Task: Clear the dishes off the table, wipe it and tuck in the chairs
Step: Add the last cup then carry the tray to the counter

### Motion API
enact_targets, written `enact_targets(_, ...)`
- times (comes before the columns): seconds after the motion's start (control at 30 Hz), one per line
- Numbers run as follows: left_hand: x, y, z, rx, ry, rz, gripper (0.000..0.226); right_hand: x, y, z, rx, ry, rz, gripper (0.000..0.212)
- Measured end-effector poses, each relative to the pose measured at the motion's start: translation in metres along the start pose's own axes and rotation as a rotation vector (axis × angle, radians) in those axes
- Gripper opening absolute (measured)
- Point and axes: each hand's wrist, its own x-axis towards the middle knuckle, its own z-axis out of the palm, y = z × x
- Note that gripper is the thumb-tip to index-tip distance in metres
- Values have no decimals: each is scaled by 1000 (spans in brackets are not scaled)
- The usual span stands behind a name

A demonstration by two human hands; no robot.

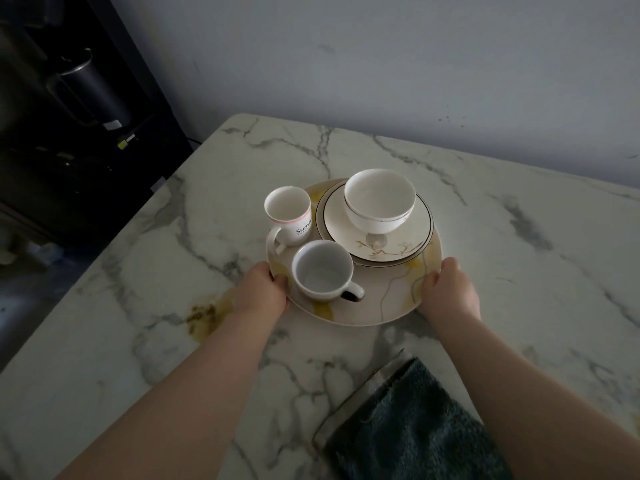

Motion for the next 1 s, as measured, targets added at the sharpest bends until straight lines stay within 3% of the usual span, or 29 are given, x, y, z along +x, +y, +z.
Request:
enact_targets(0.27,-51,-25,-31,-74,86,38,16,-54,-6,-17,-5,21,-97,15)
enact_targets(0.73,-192,-107,-168,-107,138,130,18,-257,-38,-42,99,24,-171,14)
enact_targets(1.0,-310,-182,-233,-230,212,-39,20,-373,-61,-57,28,-54,-338,13)
